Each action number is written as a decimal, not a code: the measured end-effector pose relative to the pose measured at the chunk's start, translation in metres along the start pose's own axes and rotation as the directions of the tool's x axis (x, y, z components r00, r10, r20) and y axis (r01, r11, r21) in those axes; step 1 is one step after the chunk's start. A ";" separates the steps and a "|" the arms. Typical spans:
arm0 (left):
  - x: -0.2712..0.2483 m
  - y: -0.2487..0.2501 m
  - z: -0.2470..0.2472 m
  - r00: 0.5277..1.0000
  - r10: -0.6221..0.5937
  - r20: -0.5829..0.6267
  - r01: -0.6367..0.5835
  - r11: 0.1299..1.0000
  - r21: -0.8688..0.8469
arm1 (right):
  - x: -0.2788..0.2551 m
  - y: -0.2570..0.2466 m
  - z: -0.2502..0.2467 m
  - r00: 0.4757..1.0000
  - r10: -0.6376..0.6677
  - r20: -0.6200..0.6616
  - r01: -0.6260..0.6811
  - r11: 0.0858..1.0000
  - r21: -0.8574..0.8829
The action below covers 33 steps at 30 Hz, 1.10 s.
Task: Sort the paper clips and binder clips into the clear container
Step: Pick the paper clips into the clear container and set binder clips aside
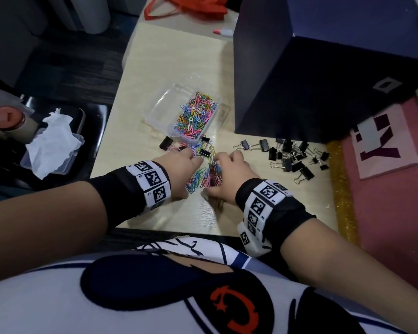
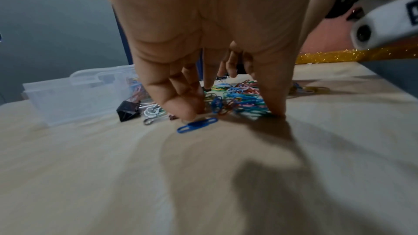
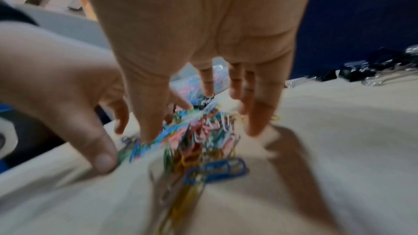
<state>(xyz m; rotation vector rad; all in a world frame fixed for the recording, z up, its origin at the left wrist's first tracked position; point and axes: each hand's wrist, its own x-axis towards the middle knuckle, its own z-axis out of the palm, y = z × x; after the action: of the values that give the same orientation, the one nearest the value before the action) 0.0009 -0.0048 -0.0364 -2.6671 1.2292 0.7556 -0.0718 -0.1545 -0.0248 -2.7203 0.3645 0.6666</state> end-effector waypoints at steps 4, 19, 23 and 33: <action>0.005 0.006 -0.003 1.000 -0.011 0.014 0.012 0.997 -0.071 | -0.005 0.001 -0.001 0.991 0.087 0.102 -0.083 0.995 -0.048; 0.019 0.002 -0.009 0.998 0.009 -0.065 -0.018 0.990 -0.140 | 0.018 0.003 0.000 0.993 0.000 -0.115 0.010 0.996 0.089; 0.019 0.000 -0.018 0.994 0.023 -0.107 -0.040 0.987 -0.157 | 0.023 0.005 -0.020 0.993 0.050 -0.103 -0.038 0.992 0.117; 0.020 -0.036 -0.065 0.933 -0.124 -0.339 -0.006 0.934 -0.358 | 0.045 -0.015 -0.065 0.981 0.089 -0.173 -0.039 0.961 0.275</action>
<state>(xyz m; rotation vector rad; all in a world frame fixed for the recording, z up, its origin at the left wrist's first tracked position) 0.0639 -0.0135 0.0069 -3.2389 1.1656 0.5391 -0.0027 -0.1719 0.0114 -2.5208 0.5475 0.3498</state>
